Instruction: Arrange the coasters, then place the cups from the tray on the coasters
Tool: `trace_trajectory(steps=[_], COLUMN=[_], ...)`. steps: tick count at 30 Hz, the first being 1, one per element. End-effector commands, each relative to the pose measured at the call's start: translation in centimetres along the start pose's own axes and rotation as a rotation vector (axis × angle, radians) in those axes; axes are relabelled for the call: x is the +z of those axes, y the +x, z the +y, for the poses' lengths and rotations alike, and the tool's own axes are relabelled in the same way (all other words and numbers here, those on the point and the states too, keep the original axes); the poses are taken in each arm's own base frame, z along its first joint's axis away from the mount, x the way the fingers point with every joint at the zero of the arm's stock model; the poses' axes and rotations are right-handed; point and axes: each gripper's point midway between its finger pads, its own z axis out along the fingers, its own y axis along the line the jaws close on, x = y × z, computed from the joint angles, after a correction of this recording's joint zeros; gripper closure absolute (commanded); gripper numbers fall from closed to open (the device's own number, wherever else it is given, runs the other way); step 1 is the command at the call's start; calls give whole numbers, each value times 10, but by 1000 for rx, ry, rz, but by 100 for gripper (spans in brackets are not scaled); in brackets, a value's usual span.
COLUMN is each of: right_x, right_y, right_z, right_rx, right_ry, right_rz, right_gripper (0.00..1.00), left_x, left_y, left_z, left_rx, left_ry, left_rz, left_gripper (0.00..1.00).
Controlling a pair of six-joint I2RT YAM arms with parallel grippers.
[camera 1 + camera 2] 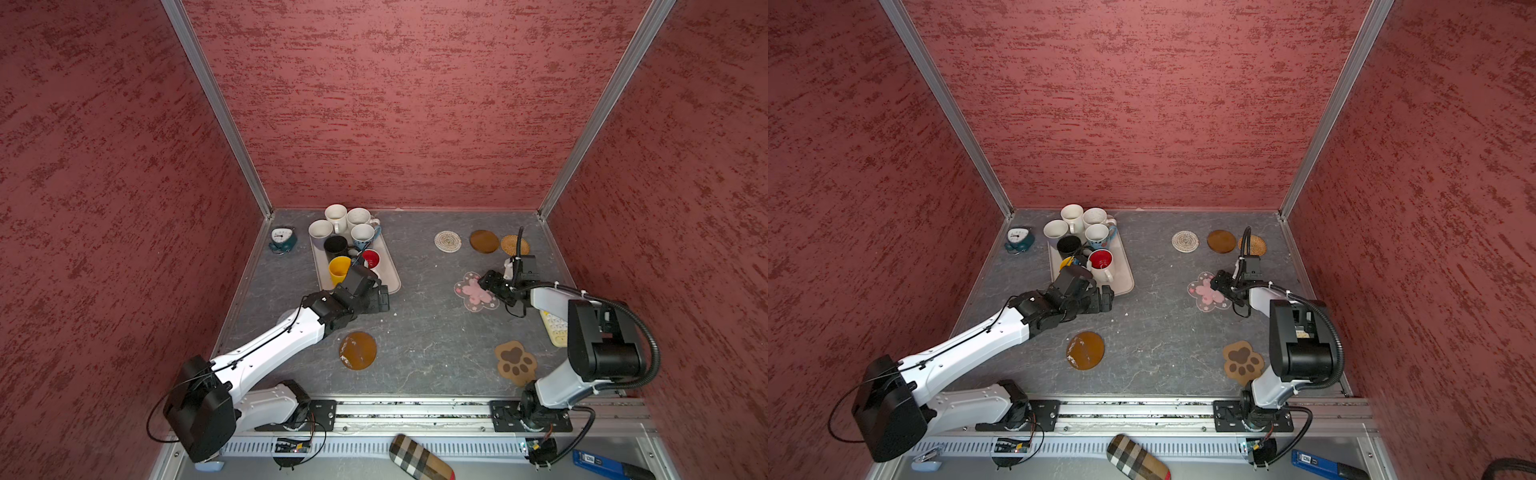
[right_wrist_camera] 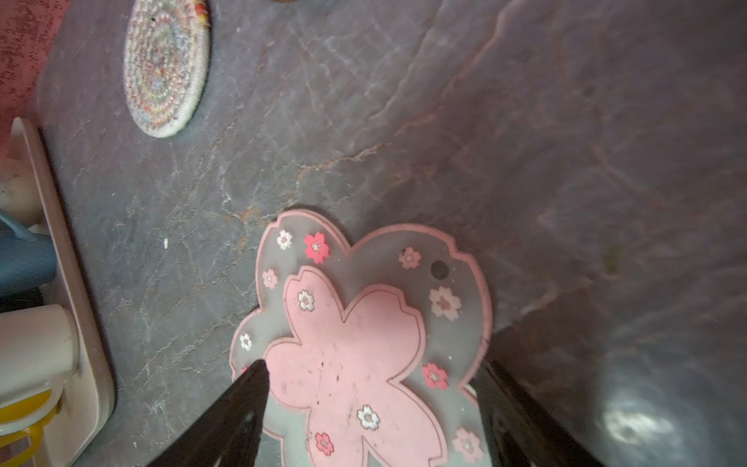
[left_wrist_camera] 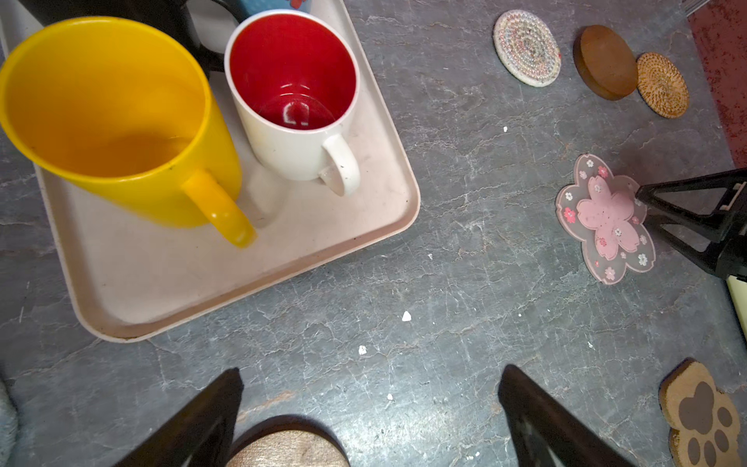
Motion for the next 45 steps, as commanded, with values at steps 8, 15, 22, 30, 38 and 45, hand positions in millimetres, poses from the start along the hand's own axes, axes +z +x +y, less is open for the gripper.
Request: trace_trajectory(steps=[8,15,22,30,38,45], right_x=[4,-12,-15,-21,-38,-32], right_y=[-2,17,45,61,71,80], right_z=[18,4,-4,-9,-8,3], right_rx=[-19,-46,-23,-15,-16,-2], right_ry=[15,61,32,28,13,-35], right_rz=[45,72,114,137,119,144], right_gripper=[14,12,14,16,15,17], left_x=[-1,-3,-3,-6,-6,-4], left_y=[3,0,1,3,0,0], left_z=[7,4,3,4,1,-1], left_rx=[-21,-22,-23,-29,-25,-21], left_ry=[20,31,33,33,38,40], left_rz=[6,0,7,5,-1,6], left_gripper=[1,1,0,0,0,0])
